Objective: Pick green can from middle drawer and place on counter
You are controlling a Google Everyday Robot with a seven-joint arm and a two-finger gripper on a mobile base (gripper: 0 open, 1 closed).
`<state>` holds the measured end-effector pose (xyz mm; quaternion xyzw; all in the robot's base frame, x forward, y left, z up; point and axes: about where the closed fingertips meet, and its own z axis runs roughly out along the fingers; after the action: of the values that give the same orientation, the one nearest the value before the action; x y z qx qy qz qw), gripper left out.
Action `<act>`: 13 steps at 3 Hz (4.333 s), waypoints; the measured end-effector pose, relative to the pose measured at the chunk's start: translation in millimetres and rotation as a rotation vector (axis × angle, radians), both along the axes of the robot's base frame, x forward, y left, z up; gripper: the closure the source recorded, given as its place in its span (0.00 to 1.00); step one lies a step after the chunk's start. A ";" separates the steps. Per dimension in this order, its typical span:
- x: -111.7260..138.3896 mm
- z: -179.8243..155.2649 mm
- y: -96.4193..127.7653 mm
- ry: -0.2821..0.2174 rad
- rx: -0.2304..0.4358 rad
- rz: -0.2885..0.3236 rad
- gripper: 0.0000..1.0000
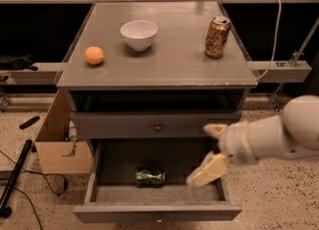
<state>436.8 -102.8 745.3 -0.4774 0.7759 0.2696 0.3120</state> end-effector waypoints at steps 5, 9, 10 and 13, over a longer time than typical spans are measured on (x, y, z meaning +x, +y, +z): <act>78.4 -251.0 72.1 0.092 -0.032 -0.028 0.00; 100.8 -329.0 103.1 0.110 -0.111 0.029 0.00; 101.2 -352.3 102.1 0.119 -0.132 0.026 0.00; 102.1 -376.2 108.2 0.133 -0.152 0.028 0.41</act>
Offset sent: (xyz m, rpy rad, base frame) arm 0.0119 0.1254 -0.2007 0.0981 0.1068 0.0528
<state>538.9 5.4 369.2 -0.4917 0.8064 0.2453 0.2187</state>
